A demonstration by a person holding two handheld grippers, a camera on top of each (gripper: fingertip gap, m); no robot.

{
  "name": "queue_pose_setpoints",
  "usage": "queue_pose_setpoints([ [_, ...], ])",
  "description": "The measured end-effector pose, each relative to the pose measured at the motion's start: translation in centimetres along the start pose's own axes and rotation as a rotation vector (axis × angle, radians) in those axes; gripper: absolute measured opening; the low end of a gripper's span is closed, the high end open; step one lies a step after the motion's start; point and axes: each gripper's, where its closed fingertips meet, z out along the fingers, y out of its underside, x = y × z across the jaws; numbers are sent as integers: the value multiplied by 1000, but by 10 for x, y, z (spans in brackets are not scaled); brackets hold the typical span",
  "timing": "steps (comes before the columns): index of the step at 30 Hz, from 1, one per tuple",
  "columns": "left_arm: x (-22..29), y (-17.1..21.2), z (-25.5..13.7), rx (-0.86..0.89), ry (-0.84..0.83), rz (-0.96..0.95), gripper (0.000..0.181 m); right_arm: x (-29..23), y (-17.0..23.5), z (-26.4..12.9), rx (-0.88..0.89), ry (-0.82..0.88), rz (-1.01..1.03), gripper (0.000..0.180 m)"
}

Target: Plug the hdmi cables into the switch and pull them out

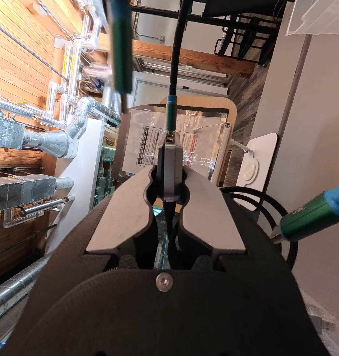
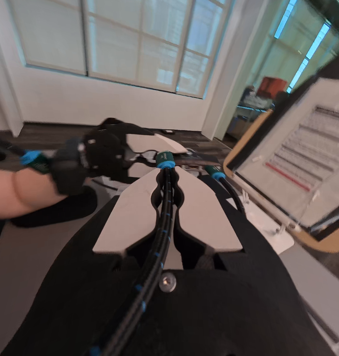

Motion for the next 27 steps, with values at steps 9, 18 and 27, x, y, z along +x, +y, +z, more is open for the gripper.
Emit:
queue_pose_setpoints([
  [9,-4,-5,-3,42,-52,22,21,28,22,9,22,59,140,8],
  [18,-13,-17,-11,83,-108,43,21,30,22,7,53,16,160,8],
  [27,-20,-25,-17,124,-133,24,21,33,16,2,110,-16,249,8],
])
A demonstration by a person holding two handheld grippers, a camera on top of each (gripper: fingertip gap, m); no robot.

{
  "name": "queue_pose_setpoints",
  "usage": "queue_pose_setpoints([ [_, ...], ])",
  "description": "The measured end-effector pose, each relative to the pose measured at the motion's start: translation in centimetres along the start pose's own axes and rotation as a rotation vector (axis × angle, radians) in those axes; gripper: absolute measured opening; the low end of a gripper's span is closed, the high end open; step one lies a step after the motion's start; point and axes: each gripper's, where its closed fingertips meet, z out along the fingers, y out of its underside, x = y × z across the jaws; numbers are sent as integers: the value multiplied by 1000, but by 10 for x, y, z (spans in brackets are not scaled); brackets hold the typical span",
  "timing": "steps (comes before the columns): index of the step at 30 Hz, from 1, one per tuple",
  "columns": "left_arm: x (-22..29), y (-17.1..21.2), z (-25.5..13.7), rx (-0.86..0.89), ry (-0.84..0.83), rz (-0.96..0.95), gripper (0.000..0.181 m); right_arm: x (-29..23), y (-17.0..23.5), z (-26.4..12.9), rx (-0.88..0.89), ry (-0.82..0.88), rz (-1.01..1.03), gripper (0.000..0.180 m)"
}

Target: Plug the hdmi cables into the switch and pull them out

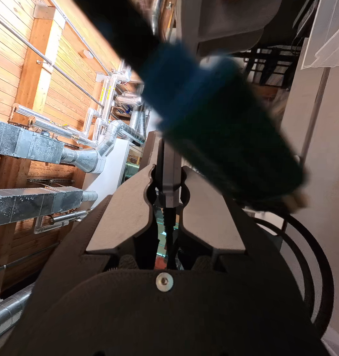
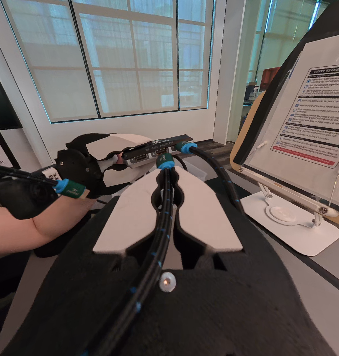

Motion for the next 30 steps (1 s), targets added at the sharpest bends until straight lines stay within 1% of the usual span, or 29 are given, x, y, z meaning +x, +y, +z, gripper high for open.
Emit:
queue_pose_setpoints([
  [5,-2,-2,-1,9,-13,17,21,-3,-4,-3,26,-55,63,7],
  [14,-1,-12,-3,40,-21,33,21,-3,-6,-4,19,-47,65,7],
  [16,-1,-12,-4,42,-23,32,20,-2,-5,-4,7,-22,52,7],
  [20,-2,-14,-5,50,-24,35,21,-4,-4,-4,-10,-40,58,7],
  [27,8,-29,-7,97,-5,81,20,-4,5,-17,-109,-132,218,7],
  [30,17,-41,-8,136,22,90,21,-4,10,-27,-179,-162,246,7],
])
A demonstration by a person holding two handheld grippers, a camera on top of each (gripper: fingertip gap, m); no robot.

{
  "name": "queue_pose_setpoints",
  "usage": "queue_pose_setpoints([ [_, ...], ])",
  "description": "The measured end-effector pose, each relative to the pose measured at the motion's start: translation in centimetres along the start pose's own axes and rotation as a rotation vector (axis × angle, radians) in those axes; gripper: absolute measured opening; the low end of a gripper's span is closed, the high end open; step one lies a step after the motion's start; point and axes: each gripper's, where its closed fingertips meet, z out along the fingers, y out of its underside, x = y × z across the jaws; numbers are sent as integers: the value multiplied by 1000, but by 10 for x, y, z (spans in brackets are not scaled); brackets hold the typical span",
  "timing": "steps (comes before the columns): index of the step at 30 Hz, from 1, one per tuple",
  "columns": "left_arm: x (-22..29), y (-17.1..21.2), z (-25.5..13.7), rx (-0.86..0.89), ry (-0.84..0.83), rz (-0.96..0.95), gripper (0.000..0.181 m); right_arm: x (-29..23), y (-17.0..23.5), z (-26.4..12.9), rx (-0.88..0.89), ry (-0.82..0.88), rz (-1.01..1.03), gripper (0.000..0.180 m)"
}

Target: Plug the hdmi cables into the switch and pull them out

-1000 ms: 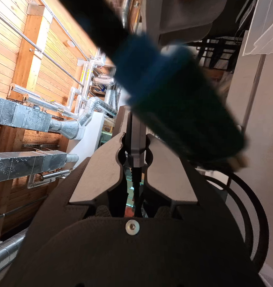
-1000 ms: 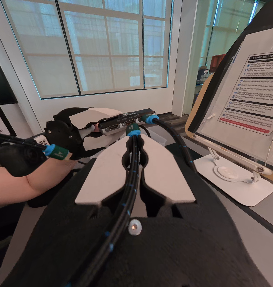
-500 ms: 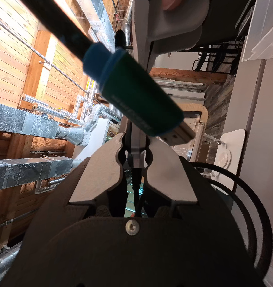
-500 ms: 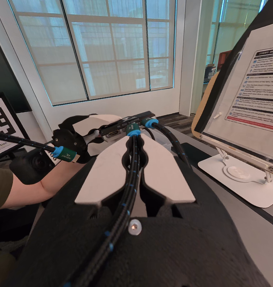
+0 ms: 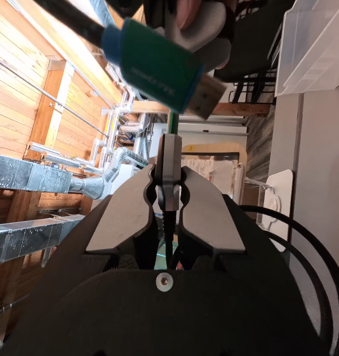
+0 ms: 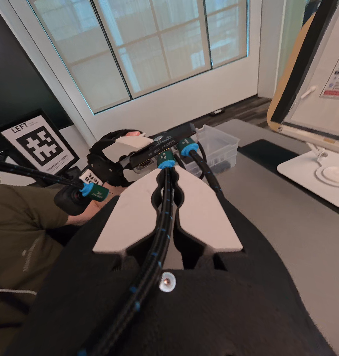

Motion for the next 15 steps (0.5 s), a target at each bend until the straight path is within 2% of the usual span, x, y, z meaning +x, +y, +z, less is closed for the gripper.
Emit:
queue_pose_setpoints([
  [7,23,-29,4,50,61,13,20,7,20,-24,-113,-65,94,7],
  [15,33,-25,8,25,99,16,20,21,27,-20,-76,-176,214,8],
])
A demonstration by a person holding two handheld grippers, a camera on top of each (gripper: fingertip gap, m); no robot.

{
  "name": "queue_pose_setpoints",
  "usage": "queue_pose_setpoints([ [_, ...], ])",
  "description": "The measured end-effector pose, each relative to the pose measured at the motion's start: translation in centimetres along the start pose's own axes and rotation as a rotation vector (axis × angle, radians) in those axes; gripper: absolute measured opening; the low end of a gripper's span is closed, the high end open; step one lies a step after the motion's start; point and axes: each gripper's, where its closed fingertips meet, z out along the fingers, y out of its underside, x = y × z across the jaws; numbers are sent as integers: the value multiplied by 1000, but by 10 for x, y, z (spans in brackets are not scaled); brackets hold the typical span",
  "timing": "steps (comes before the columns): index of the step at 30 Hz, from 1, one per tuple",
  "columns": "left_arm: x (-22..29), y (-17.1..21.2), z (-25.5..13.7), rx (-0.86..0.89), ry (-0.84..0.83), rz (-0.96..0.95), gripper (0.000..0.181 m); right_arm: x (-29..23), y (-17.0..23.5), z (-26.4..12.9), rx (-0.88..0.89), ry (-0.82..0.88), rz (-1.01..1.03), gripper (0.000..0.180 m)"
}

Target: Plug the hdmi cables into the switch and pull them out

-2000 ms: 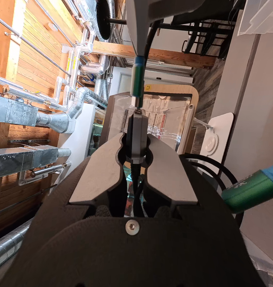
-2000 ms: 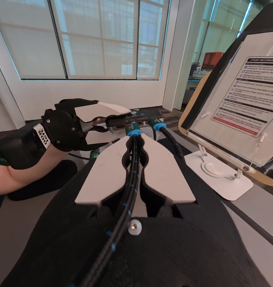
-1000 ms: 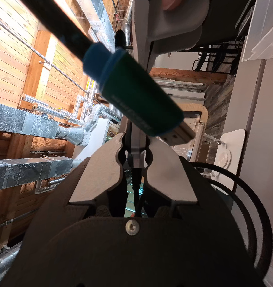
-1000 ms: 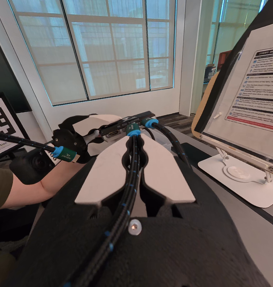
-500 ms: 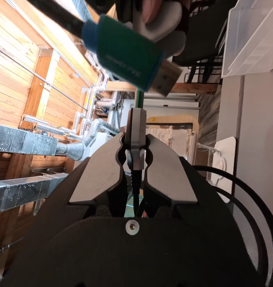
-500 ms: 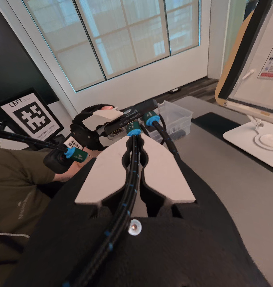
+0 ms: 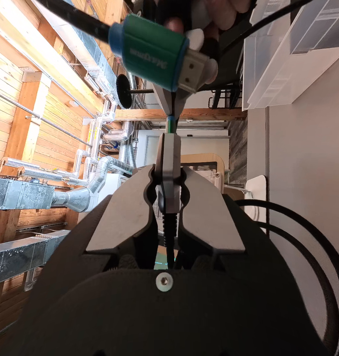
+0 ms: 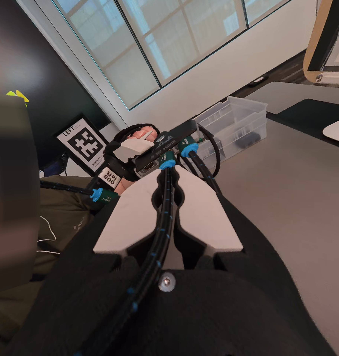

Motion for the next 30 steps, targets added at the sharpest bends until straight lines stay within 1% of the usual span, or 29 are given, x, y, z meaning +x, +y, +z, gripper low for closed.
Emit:
queue_pose_setpoints([
  [6,3,7,7,-90,16,30,21,6,-5,-2,23,60,-30,7],
  [12,-6,28,8,-199,27,-57,21,3,-14,10,63,128,-111,8],
  [16,-14,29,7,-188,-43,-61,21,-5,-19,10,77,150,-176,8],
  [20,-16,31,9,-198,-61,-128,24,-8,-21,9,75,170,-210,8],
  [23,-19,41,9,-246,-83,-109,26,-15,-19,15,59,157,-226,8],
  [25,-17,46,9,-256,-80,-96,23,-18,-17,20,38,166,-246,8],
  [30,-17,56,10,-310,-93,-102,22,-21,-19,25,34,232,-288,7],
])
